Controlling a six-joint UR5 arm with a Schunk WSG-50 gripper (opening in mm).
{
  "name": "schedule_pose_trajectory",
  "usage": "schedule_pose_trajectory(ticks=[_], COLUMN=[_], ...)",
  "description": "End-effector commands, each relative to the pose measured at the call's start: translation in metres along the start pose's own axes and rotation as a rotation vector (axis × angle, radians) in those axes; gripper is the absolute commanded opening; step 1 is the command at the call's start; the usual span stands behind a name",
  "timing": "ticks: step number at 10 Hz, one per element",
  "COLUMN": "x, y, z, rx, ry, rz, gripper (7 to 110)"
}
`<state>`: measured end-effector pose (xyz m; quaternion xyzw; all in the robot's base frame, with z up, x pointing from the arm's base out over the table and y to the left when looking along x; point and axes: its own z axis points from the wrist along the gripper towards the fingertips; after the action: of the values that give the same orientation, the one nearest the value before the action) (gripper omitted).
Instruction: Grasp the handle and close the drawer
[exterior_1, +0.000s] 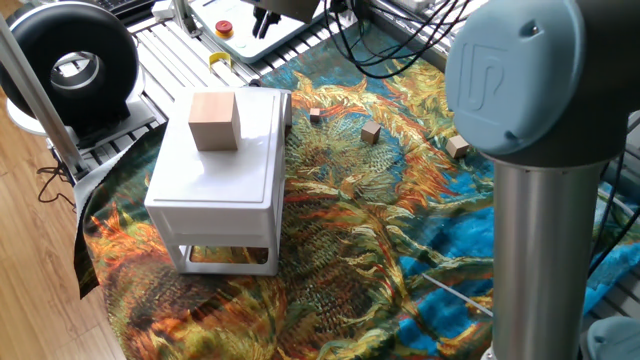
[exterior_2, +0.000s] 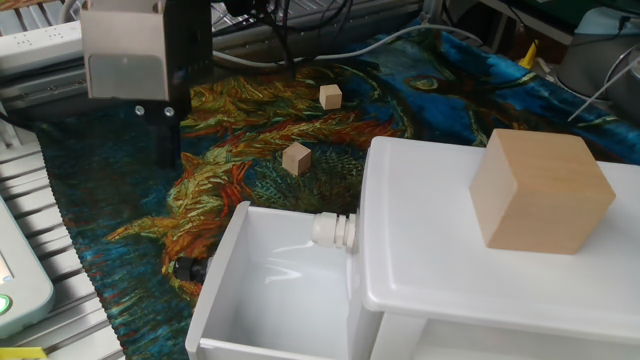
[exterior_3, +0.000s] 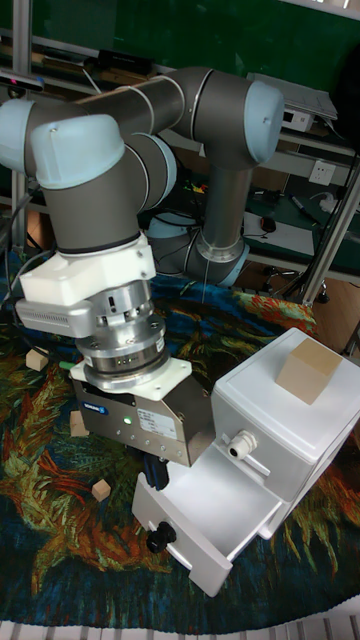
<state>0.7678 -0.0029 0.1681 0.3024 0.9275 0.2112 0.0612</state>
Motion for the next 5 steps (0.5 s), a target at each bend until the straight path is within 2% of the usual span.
schedule_pose_trajectory(ticks=[1,3,5], x=[-0.011,-0.021,-0.015], y=[0.004,-0.007,-0.004], z=[-0.006,-0.008,-0.009], rx=[-0.013,0.040,0.016], ry=[-0.025,-0.061,-0.048], rz=[-0.015,-0.098,-0.100], gripper=[7,7,7])
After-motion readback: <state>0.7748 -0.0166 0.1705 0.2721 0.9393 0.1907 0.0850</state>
